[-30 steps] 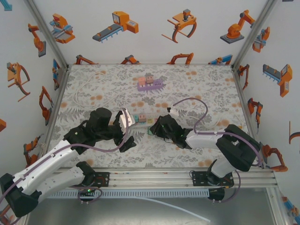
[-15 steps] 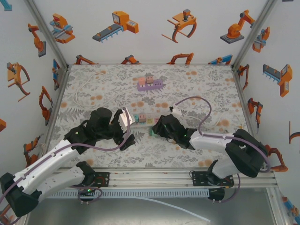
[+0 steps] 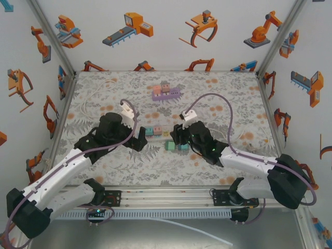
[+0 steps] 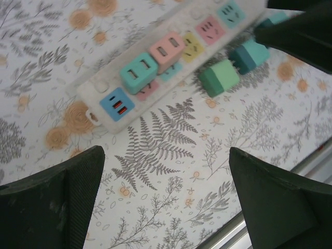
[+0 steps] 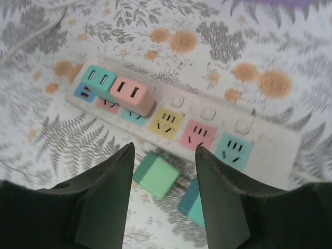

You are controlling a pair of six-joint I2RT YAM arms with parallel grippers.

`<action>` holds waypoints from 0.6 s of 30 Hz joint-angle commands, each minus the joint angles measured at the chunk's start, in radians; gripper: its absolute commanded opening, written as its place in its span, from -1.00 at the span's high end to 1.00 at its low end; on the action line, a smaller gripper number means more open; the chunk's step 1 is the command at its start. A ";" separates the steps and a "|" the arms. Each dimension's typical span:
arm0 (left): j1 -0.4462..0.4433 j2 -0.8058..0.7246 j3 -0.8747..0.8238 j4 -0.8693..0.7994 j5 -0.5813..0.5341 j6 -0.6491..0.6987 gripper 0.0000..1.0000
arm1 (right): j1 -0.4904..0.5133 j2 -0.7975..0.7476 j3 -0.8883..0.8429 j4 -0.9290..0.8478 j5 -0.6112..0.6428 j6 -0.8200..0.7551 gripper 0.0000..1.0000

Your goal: Pull the plug off the socket

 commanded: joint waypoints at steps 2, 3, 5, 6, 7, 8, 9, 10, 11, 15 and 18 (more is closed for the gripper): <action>0.064 0.029 0.044 0.008 -0.045 -0.180 -0.94 | -0.019 0.006 0.064 0.010 -0.195 -0.496 0.00; 0.075 0.041 0.048 0.005 -0.047 -0.197 -0.94 | -0.020 0.013 0.080 -0.005 -0.231 -0.564 0.01; 0.101 0.075 0.062 -0.007 -0.052 -0.235 -0.94 | -0.021 0.041 0.104 -0.018 -0.298 -0.688 0.01; 0.118 0.096 0.070 -0.019 -0.056 -0.257 -0.96 | -0.023 0.061 0.117 -0.022 -0.329 -0.751 0.00; 0.133 0.116 0.080 -0.026 -0.058 -0.274 -0.99 | -0.028 0.083 0.133 -0.035 -0.367 -0.803 0.00; 0.143 0.130 0.087 -0.028 -0.056 -0.287 -0.99 | -0.037 0.104 0.151 -0.059 -0.413 -0.846 0.00; 0.157 0.150 0.094 -0.027 -0.056 -0.299 -0.96 | -0.047 0.131 0.182 -0.105 -0.463 -0.889 0.00; 0.170 0.173 0.103 -0.024 -0.054 -0.303 -0.94 | -0.054 0.161 0.218 -0.152 -0.502 -0.921 0.01; 0.180 0.192 0.110 -0.021 -0.053 -0.307 -0.91 | -0.062 0.188 0.253 -0.192 -0.531 -0.945 0.01; 0.217 0.266 0.127 0.019 -0.069 -0.314 -0.67 | -0.087 0.300 0.373 -0.277 -0.611 -0.990 0.03; 0.235 0.328 0.141 0.042 -0.067 -0.310 -0.53 | -0.103 0.367 0.429 -0.285 -0.646 -0.990 0.02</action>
